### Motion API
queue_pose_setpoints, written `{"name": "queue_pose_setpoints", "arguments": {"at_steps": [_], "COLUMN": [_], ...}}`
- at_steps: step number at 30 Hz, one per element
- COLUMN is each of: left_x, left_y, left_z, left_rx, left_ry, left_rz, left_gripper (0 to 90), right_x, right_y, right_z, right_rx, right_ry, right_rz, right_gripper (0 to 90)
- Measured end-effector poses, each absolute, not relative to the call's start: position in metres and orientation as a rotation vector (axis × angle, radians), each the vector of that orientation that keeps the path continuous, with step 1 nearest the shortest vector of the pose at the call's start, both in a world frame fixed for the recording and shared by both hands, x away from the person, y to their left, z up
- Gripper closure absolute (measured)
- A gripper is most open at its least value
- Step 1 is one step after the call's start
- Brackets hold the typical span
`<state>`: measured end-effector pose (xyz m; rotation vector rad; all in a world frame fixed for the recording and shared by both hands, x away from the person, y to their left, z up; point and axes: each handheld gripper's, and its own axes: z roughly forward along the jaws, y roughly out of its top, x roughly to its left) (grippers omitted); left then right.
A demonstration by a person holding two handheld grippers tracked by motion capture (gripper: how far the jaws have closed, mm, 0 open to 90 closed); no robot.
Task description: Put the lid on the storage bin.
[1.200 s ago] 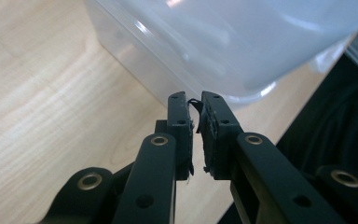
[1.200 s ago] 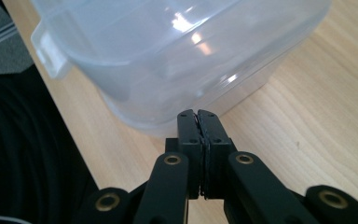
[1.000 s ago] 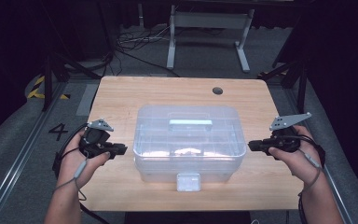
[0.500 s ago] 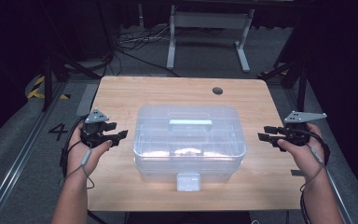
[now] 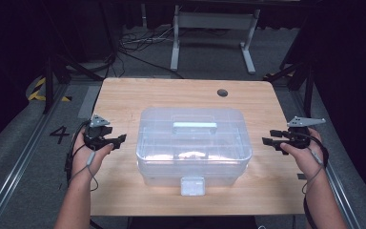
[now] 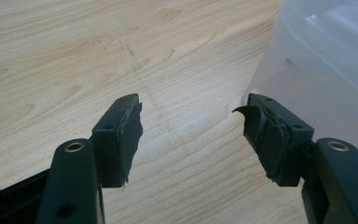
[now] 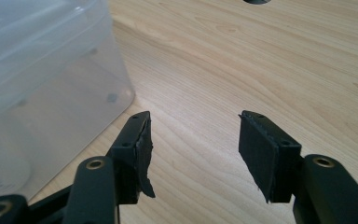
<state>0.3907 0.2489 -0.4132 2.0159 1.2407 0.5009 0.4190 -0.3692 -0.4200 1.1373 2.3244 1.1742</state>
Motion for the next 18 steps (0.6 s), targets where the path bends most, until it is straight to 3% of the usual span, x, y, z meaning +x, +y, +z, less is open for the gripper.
{"name": "queue_pose_setpoints", "arguments": {"at_steps": [18], "left_x": [0.398], "left_y": [0.249], "left_z": [-0.450], "left_rx": [2.065], "left_ry": [1.244], "left_rz": [0.465], "left_gripper": [36.0], "right_x": [0.433], "right_y": [-0.378], "right_z": [-0.463], "right_rx": [1.164], "right_ry": [2.327], "right_rz": [1.161], "right_gripper": [34.7]}}
